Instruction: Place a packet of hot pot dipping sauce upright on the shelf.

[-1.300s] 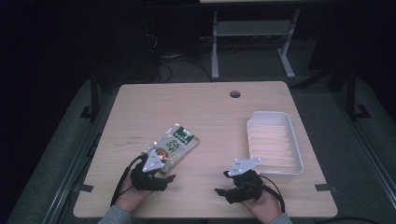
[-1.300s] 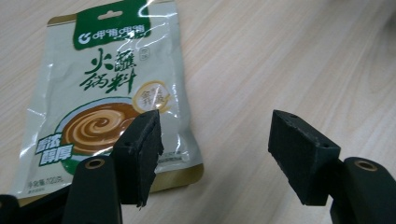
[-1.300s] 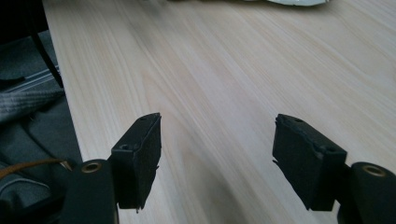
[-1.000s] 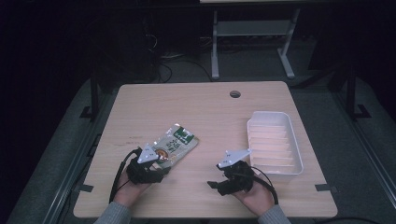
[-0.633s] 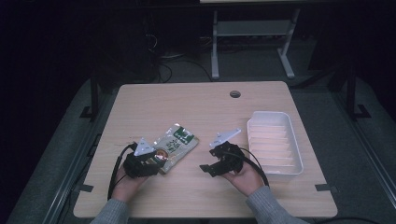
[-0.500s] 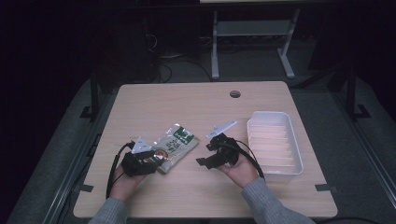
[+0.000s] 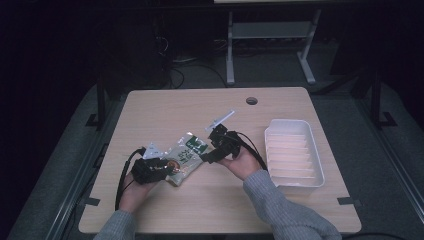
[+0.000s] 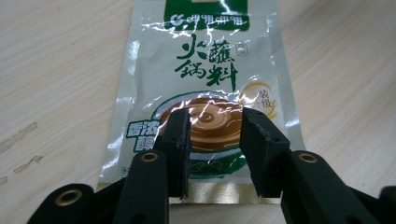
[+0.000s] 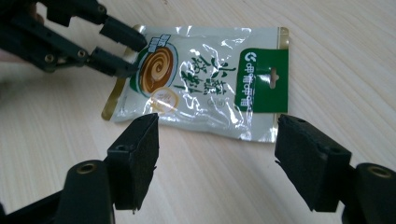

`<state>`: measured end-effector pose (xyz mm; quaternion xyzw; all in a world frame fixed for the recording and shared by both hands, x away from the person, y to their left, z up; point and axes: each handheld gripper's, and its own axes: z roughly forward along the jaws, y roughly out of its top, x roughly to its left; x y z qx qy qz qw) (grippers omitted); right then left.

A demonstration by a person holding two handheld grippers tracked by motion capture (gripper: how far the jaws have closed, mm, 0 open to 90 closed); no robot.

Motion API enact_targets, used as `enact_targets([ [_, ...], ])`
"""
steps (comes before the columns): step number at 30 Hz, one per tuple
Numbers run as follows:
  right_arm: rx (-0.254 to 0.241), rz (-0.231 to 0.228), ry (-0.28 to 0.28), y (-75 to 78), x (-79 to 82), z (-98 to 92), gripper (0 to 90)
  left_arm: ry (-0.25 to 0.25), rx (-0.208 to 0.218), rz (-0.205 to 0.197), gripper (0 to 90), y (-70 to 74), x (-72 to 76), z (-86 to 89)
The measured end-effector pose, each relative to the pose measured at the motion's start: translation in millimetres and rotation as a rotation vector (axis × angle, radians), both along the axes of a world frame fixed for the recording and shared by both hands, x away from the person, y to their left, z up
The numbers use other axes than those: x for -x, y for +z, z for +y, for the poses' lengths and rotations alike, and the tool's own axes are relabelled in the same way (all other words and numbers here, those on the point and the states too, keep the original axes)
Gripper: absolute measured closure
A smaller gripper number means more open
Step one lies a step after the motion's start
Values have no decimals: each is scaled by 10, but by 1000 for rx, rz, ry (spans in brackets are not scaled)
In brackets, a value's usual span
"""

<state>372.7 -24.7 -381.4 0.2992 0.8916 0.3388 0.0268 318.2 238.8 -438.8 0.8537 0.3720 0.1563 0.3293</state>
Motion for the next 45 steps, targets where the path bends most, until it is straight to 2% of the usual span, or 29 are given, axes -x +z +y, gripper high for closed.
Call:
enact_targets([
  [3,5,22,-5,-9,-101,76,295,0,-9,6,657,-7,0,-1],
  [5,29,32,-3,-21,-220,174,292,-3,-12,13,668,-9,-3,5],
  [6,29,32,-3,-21,-220,174,292,-2,-13,14,668,-14,-4,3],
  [7,36,48,0,-32,-297,236,292,-7,-31,25,673,-32,-11,-2],
  [9,38,45,-2,-34,-324,255,292,-9,-46,32,673,-47,-19,-7],
  [11,45,69,-9,-64,-450,347,291,-14,-64,49,672,-75,-26,-18],
  [13,50,69,-10,-80,-477,367,292,-14,-66,50,672,-94,-24,-20],
  [16,49,93,-21,-171,-568,429,294,-10,-59,67,673,-109,-26,-11],
  [20,102,108,-31,-336,-664,490,294,-9,-54,84,680,-124,-30,16],
  [22,118,95,-46,-392,-703,506,296,-8,-55,81,682,-129,-25,13],
  [26,136,120,-73,-512,-801,505,296,-8,-62,74,686,-135,-17,7],
  [33,117,160,-76,-611,-861,503,310,-4,-56,77,694,-143,-17,8],
  [35,112,174,-68,-630,-866,515,333,-5,-57,76,693,-144,-16,8],
  [36,97,187,-52,-645,-866,528,371,-5,-57,75,694,-145,-16,9],
  [39,89,192,-41,-647,-860,543,383,-5,-55,76,693,-146,-16,12],
  [41,102,191,-35,-636,-853,559,379,-5,-52,77,693,-148,-16,15],
  [45,62,203,-24,-572,-839,539,403,-3,-51,78,694,-150,-17,12],
])
